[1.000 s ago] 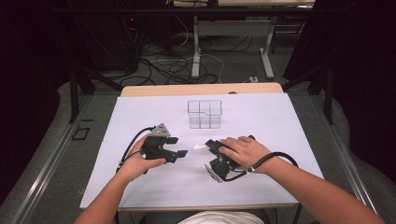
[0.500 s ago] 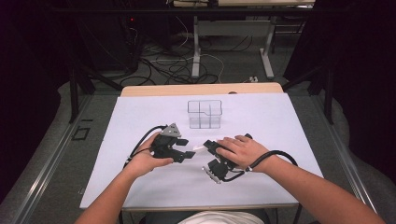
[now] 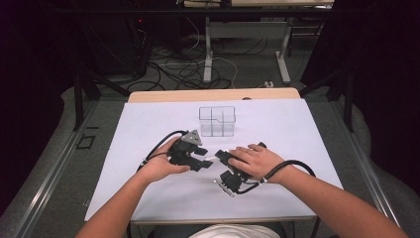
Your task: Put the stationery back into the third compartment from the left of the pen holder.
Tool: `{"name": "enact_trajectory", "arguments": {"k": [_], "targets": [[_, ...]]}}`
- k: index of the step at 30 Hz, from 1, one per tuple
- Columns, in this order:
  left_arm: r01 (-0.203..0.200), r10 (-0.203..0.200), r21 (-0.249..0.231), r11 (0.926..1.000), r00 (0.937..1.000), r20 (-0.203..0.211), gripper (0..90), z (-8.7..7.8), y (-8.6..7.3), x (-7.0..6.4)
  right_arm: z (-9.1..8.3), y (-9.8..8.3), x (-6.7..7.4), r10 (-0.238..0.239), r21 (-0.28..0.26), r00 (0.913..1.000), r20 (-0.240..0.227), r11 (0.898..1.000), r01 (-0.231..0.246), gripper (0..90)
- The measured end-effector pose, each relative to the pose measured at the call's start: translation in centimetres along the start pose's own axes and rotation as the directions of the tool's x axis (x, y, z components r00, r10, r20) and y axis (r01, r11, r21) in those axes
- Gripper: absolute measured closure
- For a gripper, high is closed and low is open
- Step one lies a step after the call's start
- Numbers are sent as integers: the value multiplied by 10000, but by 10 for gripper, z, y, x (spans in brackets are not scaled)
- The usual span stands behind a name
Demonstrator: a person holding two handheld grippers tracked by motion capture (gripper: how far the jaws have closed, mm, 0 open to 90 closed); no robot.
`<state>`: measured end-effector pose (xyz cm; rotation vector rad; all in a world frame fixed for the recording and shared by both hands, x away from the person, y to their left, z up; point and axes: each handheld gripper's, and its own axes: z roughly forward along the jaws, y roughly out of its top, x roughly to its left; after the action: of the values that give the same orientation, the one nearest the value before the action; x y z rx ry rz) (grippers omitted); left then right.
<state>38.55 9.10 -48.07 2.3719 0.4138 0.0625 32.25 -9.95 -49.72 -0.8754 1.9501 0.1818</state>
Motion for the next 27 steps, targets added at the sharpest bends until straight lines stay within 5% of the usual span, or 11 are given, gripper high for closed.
{"name": "enact_trajectory", "arguments": {"k": [15,27], "targets": [[-770,763,797,9938,9970,115,594,14,9,-4,2,7,1,-561,-203,9984,15,9982,561,679],[-1336,1268,1019,9858,9894,705,674,18,7,-4,3,13,5,-755,-535,9971,12,9957,755,679]]}}
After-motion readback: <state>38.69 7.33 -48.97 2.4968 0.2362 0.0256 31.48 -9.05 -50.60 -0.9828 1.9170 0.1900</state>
